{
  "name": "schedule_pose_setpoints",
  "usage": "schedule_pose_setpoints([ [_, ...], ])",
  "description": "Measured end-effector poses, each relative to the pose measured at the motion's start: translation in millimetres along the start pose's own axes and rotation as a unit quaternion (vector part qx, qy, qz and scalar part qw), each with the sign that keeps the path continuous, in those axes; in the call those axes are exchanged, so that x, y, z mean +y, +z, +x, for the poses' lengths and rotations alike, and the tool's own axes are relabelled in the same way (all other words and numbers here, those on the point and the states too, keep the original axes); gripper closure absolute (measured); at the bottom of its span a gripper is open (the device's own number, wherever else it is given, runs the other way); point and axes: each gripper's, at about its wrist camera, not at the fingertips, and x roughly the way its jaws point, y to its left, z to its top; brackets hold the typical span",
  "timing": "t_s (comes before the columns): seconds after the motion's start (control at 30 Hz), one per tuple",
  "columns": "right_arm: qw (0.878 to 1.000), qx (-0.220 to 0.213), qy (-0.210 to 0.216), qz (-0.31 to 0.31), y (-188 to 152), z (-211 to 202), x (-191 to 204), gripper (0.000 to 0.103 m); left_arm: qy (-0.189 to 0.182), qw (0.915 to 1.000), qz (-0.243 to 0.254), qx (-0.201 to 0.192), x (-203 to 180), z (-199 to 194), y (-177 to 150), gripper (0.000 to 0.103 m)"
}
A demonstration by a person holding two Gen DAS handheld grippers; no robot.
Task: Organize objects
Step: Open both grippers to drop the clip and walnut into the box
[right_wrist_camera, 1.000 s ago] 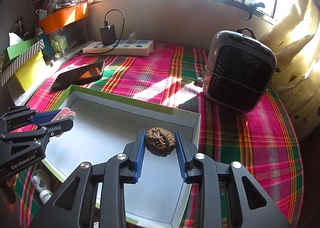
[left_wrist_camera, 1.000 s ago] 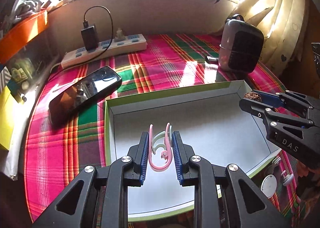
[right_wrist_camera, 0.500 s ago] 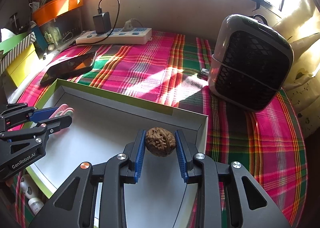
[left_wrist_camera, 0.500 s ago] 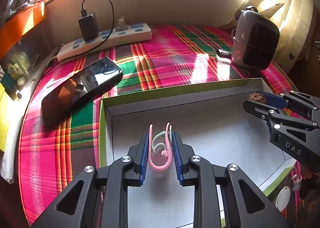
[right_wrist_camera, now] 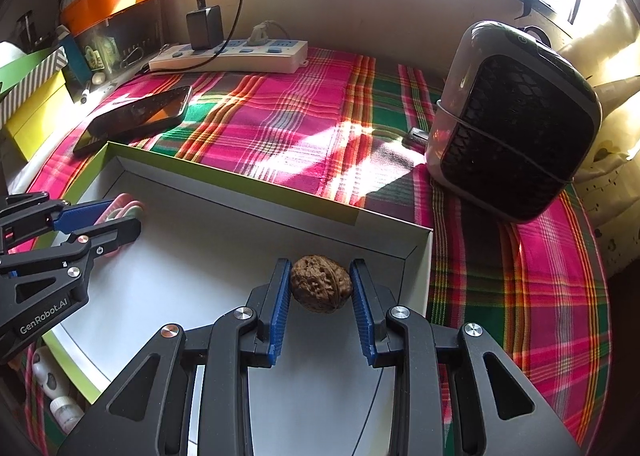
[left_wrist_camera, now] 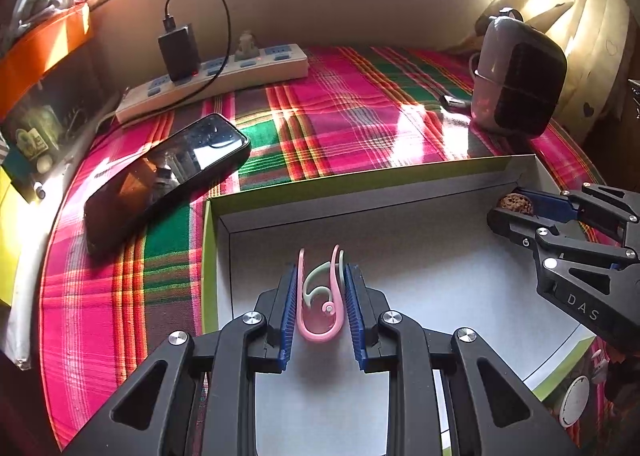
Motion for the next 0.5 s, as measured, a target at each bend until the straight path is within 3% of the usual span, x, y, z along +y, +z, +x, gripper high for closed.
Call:
schedule_pose_setpoints([
  [0.37, 1.000, 0.003, -0.008, -0.002, -1.1, 0.0, 1.1, 0.072, 0.004, 1.0000, 0.001, 0.002, -1.5, 0.7, 0.8, 0.078],
  [0.5, 1.000, 0.002, -0.009, 0.002, -1.3, -0.8, 0.3, 0.072, 0.001, 1.0000, 0.000, 0.003, -1.9, 0.4, 1.3, 0.071],
])
